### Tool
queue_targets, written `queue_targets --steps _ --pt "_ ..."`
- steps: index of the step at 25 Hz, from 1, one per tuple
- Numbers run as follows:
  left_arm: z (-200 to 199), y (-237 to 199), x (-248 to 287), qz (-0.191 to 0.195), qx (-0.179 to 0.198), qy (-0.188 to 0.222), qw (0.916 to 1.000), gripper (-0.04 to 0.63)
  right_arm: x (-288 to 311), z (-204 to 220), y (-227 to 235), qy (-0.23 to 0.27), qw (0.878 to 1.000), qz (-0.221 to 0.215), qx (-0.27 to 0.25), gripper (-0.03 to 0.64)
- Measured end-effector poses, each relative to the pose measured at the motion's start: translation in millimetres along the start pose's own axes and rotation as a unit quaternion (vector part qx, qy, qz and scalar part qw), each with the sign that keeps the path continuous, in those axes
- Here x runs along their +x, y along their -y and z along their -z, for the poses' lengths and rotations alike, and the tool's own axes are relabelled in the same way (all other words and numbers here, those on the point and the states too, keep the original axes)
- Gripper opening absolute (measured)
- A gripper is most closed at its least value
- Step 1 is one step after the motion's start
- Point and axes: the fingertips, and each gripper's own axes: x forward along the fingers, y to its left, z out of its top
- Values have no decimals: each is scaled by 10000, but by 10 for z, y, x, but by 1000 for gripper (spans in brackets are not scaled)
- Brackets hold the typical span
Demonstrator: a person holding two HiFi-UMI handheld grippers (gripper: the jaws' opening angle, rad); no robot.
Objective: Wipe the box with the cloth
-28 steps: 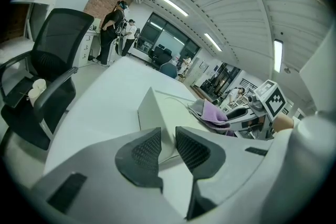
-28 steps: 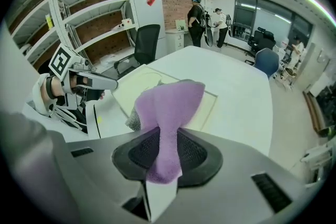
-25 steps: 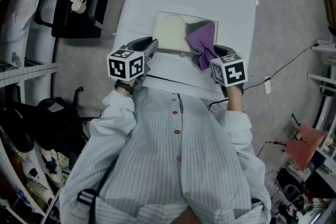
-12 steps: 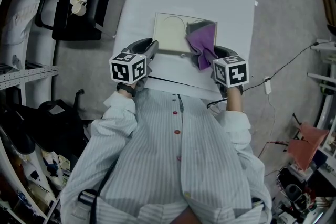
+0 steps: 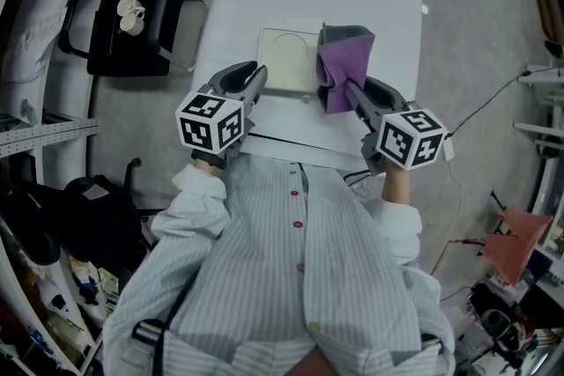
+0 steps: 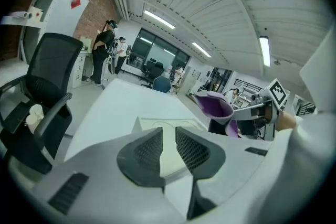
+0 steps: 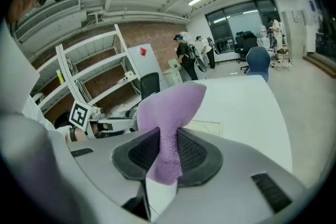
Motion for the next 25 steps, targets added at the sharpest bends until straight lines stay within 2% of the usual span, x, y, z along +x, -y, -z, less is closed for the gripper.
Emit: queue_targets --steps 4,7,11,16,21,25 --pt "-301 229 -62 287 257 273 9989 73 -139 -376 -207 633 9977 -117 -207 92" --pt "-521 428 -98 533 448 438 9966 63 -203 -601 -321 898 9947 -46 -505 92" --pt "-764 677 -150 789 690 640 9924 45 -249 -791 -445 1080 9913 -34 -752 92" --pt "-962 922 -234 1132 849 912 9857 17 -318 -891 -595 1259 9887 -211 -780 92" --pt "-1104 1053 -356 1259 1053 1211 9790 9 -420 -963 -746 1492 9840 -361 -901 92" --pt "-1155 1114 -418 1368 1186 1290 9750 8 -448 -996 -835 1558 9812 -418 -1063 92"
